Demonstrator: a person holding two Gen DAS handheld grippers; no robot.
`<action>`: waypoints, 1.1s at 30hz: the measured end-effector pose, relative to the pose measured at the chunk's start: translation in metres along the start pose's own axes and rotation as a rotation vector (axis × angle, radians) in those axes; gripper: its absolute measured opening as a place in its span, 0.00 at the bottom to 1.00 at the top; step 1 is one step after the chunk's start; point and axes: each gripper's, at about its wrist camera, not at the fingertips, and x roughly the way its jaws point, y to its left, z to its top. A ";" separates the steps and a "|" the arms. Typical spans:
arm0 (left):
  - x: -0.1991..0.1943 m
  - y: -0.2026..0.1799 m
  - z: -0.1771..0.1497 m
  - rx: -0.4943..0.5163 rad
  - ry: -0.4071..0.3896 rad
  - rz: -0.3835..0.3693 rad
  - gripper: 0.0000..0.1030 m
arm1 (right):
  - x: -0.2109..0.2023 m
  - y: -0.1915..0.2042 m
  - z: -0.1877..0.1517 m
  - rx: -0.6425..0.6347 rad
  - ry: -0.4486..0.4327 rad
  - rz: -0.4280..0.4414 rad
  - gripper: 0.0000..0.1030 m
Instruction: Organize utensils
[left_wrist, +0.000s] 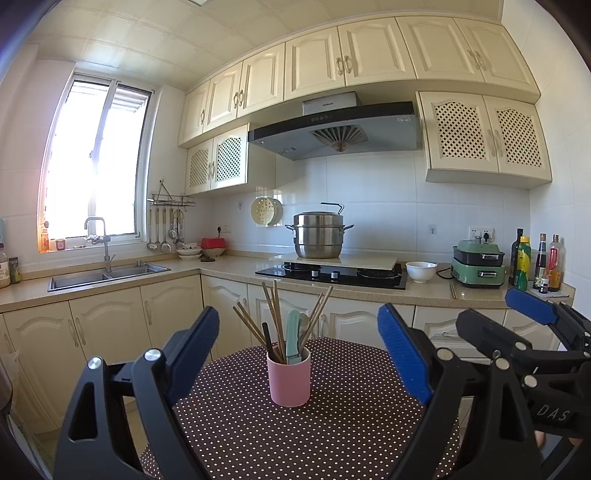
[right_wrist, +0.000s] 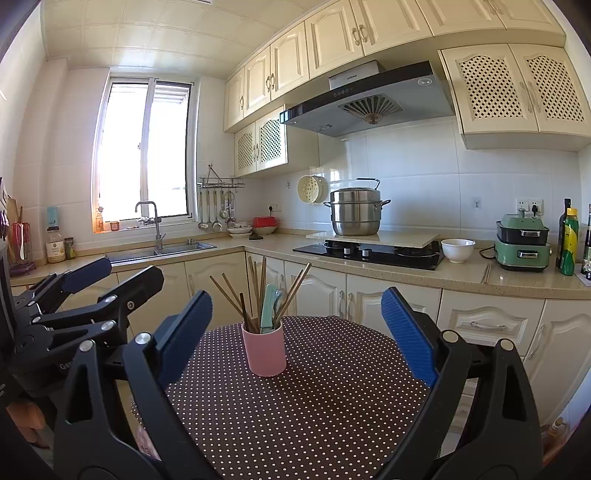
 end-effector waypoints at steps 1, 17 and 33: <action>0.000 0.000 0.001 0.000 0.000 0.001 0.83 | 0.000 0.000 0.000 0.000 0.000 0.000 0.89; 0.000 -0.001 -0.002 -0.001 0.003 -0.002 0.83 | 0.001 0.001 -0.002 0.001 0.007 0.003 0.89; 0.000 0.002 -0.003 -0.005 0.010 -0.005 0.83 | 0.003 0.003 -0.003 0.001 0.011 0.008 0.89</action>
